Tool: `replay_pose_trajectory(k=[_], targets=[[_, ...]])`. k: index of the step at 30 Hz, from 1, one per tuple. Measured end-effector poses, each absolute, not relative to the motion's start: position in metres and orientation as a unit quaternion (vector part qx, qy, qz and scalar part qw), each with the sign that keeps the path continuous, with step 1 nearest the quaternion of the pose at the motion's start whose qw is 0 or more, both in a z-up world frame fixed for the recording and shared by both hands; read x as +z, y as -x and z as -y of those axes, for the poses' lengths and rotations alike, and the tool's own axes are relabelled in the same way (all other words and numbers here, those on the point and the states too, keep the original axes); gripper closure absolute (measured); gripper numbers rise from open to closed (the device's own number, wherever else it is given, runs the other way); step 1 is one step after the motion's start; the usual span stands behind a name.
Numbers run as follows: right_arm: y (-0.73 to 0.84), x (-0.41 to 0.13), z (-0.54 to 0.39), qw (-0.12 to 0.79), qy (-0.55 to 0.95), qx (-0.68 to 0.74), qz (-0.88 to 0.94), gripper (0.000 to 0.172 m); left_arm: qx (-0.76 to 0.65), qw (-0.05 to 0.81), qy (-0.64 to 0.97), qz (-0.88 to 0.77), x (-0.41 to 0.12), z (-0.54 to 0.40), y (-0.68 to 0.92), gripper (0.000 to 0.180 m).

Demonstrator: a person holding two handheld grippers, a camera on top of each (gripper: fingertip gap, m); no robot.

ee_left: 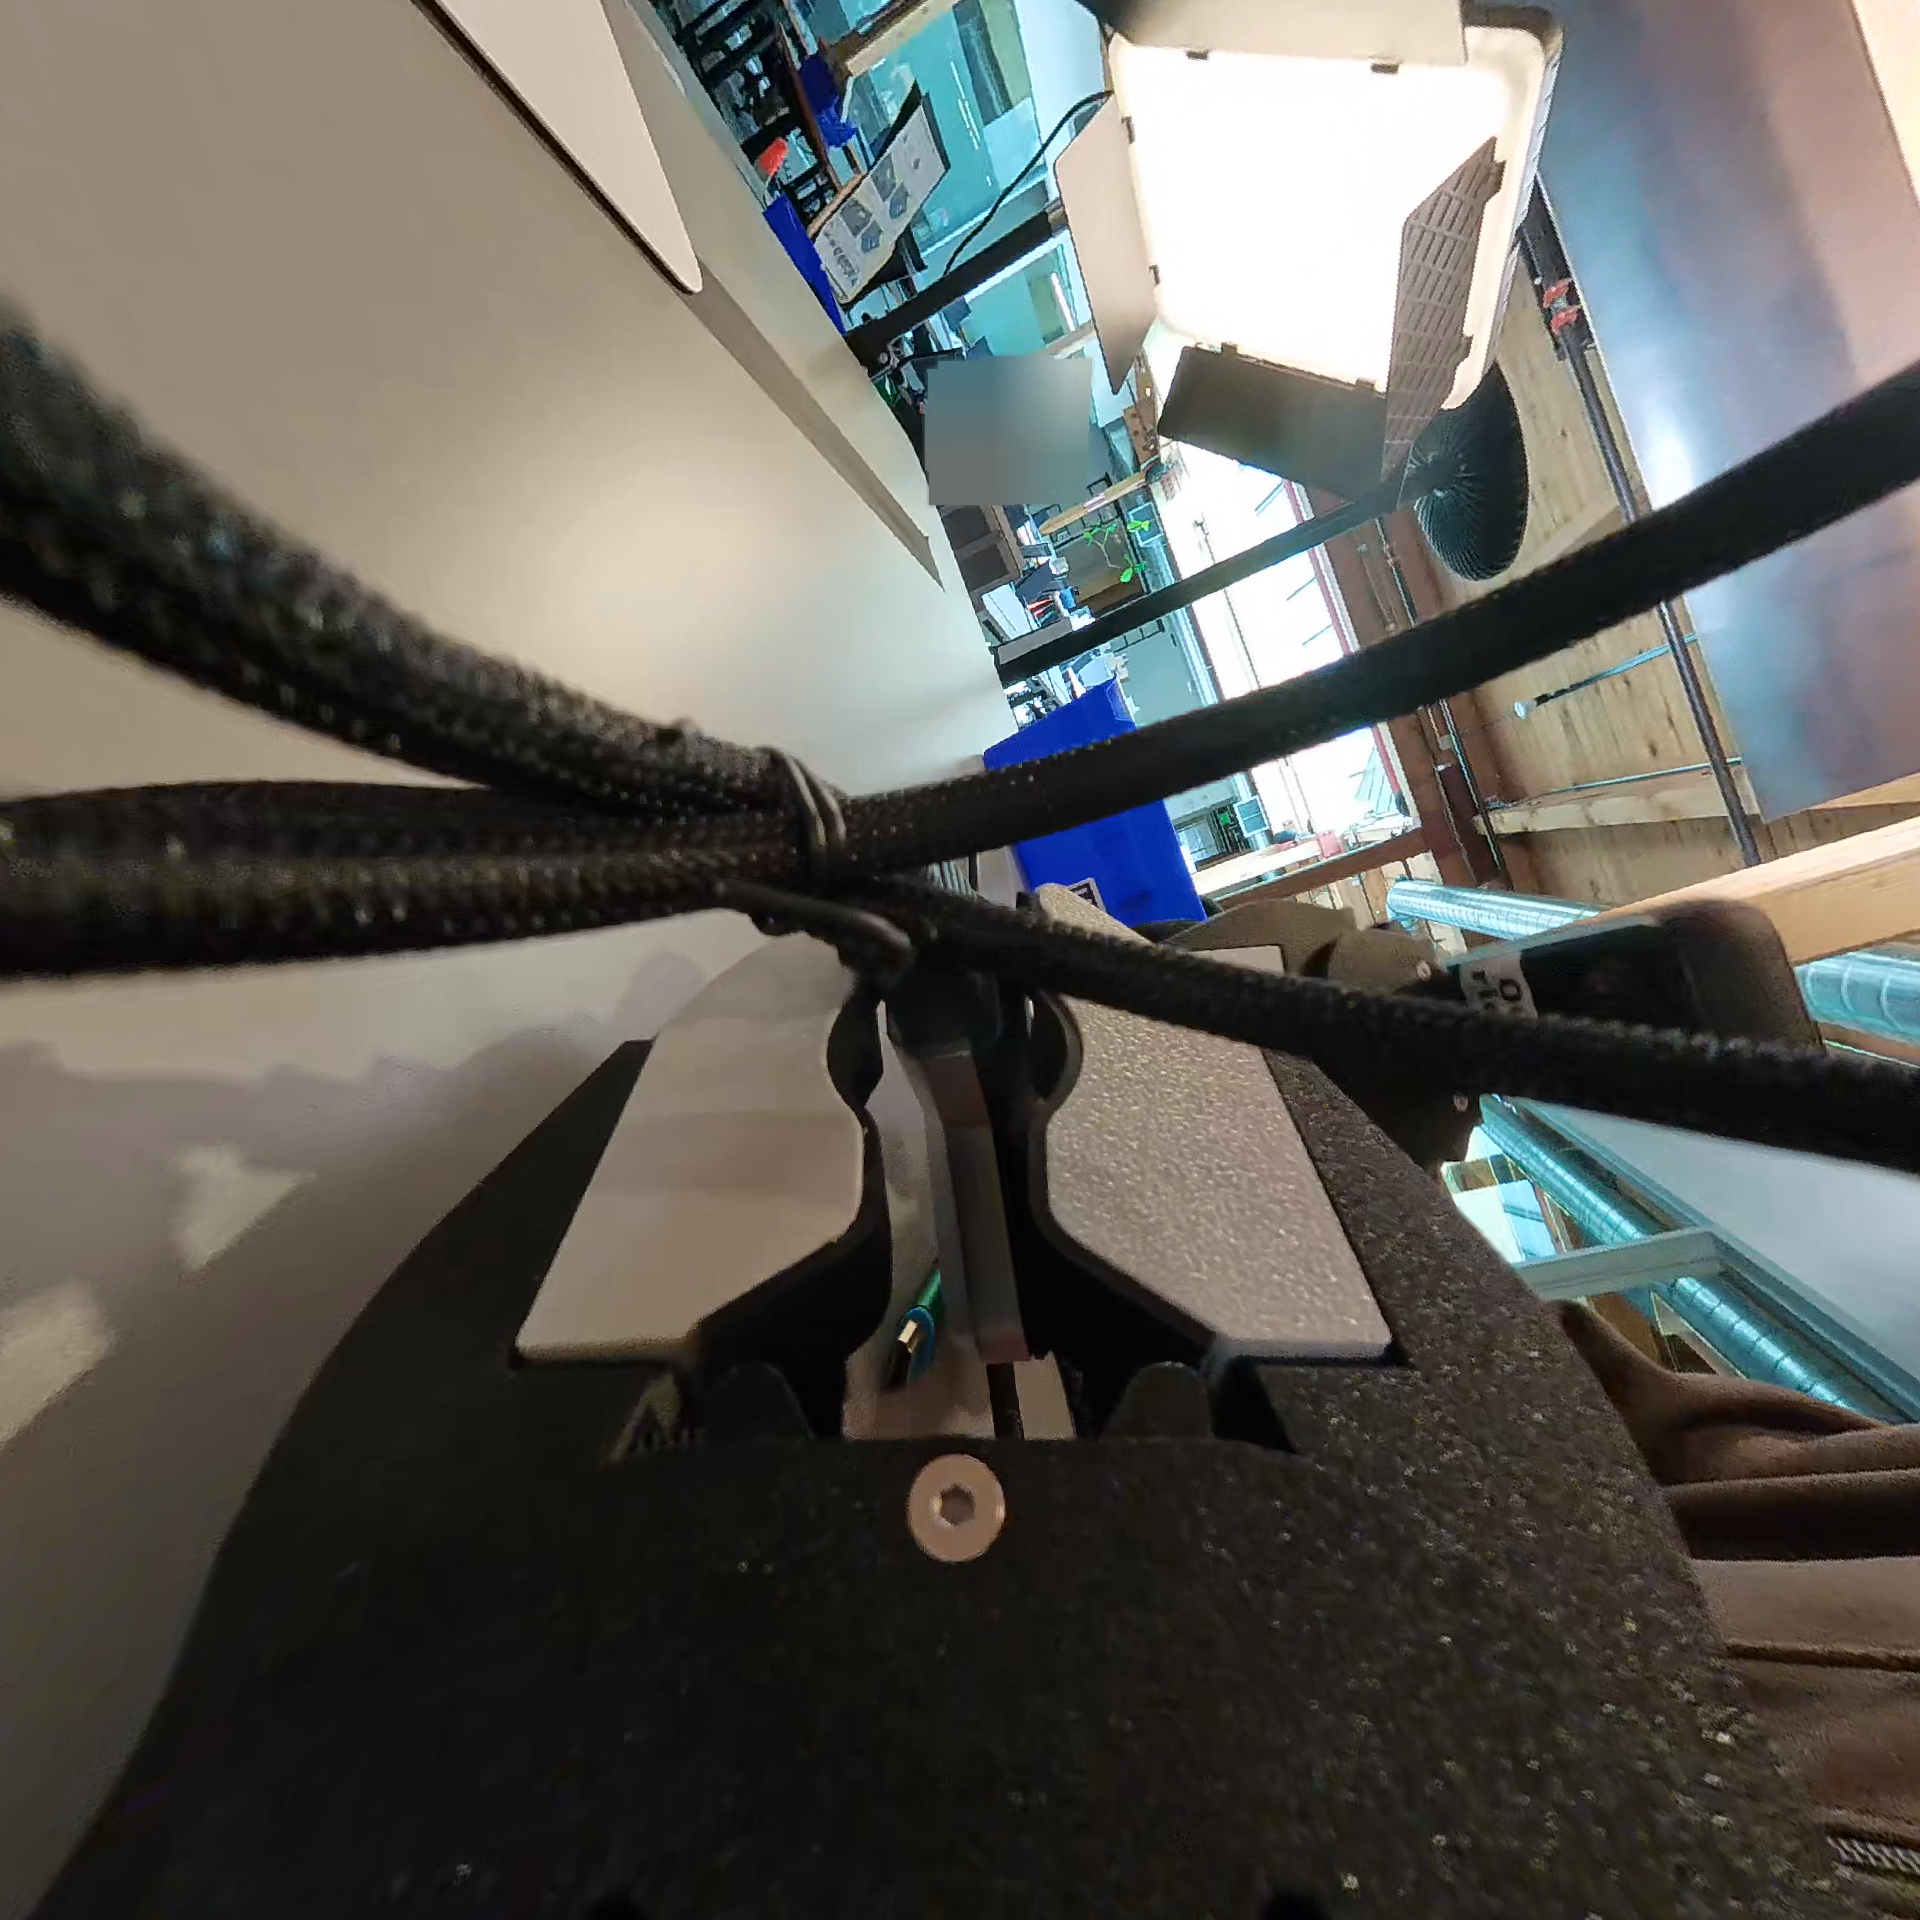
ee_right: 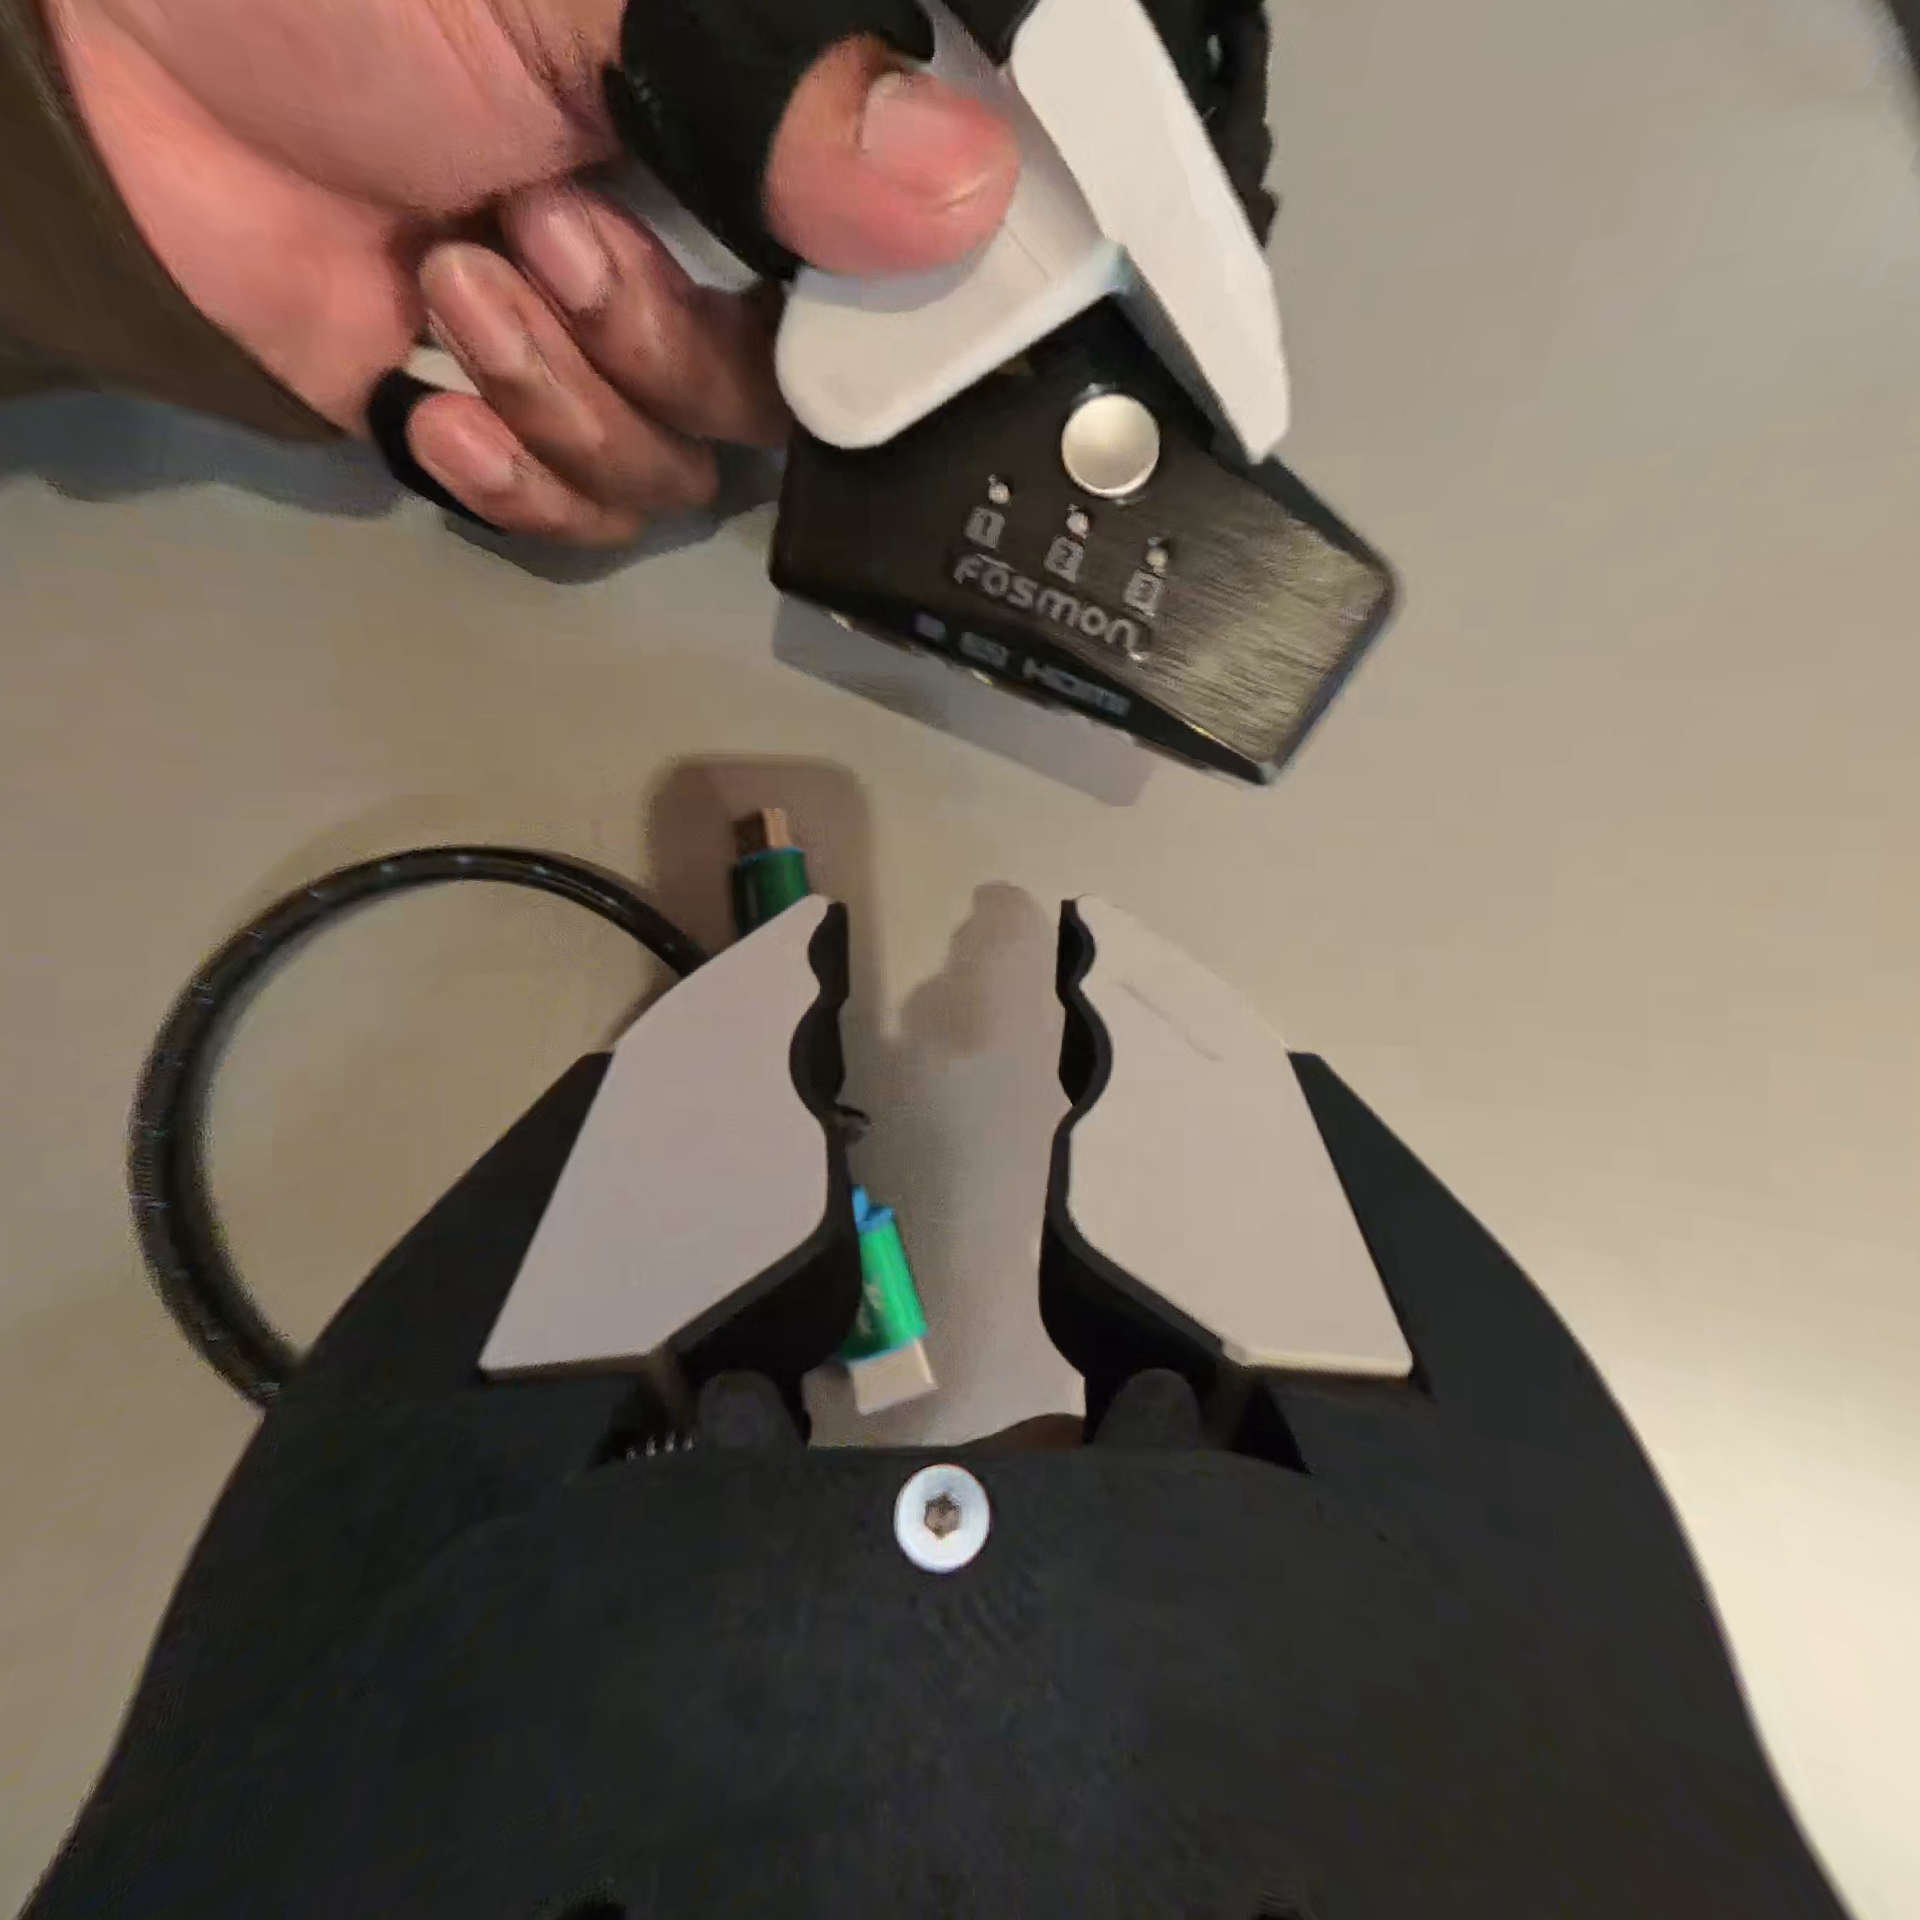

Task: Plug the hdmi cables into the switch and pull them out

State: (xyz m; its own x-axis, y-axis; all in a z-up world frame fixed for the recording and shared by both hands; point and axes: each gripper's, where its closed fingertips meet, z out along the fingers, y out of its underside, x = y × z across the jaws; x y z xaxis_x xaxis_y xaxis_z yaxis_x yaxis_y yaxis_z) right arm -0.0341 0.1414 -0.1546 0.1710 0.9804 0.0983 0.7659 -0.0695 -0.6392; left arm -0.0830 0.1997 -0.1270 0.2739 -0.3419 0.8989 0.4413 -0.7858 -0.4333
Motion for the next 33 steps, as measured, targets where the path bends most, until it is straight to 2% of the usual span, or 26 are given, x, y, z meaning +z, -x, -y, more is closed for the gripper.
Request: replay_pose_trajectory(k=[4, 7, 12, 14, 15, 18, 21, 25, 28, 30, 33], targets=[[0.042, -0.172, -0.124, 0.186, 0.725, 0.242, 0.617, 0.125, -0.604, 0.325, 0.727, 0.031, -0.126, -0.198, 0.083, 0.157], [0.038, -0.188, -0.119, 0.141, 0.73, 0.217, 0.633, 0.122, -0.603, 0.323, 0.729, 0.026, -0.127, -0.196, 0.082, 0.157], [0.034, -0.191, -0.115, 0.124, 0.726, 0.171, 0.654, 0.132, -0.6, 0.32, 0.733, 0.015, -0.128, -0.194, 0.079, 0.157], [0.03, -0.192, -0.11, 0.126, 0.719, 0.148, 0.667, 0.154, -0.603, 0.319, 0.731, 0.018, -0.127, -0.195, 0.08, 0.156], [0.029, -0.192, -0.109, 0.135, 0.716, 0.136, 0.671, 0.154, -0.606, 0.319, 0.728, 0.021, -0.127, -0.195, 0.081, 0.156], [0.022, -0.19, -0.115, 0.182, 0.706, 0.076, 0.68, 0.155, -0.611, 0.318, 0.725, 0.024, -0.125, -0.196, 0.081, 0.156], [0.006, -0.172, -0.152, 0.287, 0.683, -0.051, 0.669, 0.155, -0.614, 0.312, 0.724, 0.024, -0.125, -0.197, 0.079, 0.156], [-0.018, -0.095, -0.215, 0.476, 0.601, -0.25, 0.592, 0.155, -0.635, 0.309, 0.707, 0.032, -0.118, -0.205, 0.072, 0.157], [-0.022, -0.044, -0.23, 0.571, 0.49, -0.373, 0.543, 0.156, -0.677, 0.302, 0.669, 0.058, -0.103, -0.215, 0.06, 0.157], [-0.015, -0.04, -0.231, 0.605, 0.442, -0.402, 0.527, 0.157, -0.704, 0.297, 0.64, 0.081, -0.094, -0.225, 0.052, 0.157], [-0.008, -0.061, -0.236, 0.623, 0.414, -0.421, 0.513, 0.157, -0.712, 0.3, 0.629, 0.084, -0.09, -0.238, 0.039, 0.157]])
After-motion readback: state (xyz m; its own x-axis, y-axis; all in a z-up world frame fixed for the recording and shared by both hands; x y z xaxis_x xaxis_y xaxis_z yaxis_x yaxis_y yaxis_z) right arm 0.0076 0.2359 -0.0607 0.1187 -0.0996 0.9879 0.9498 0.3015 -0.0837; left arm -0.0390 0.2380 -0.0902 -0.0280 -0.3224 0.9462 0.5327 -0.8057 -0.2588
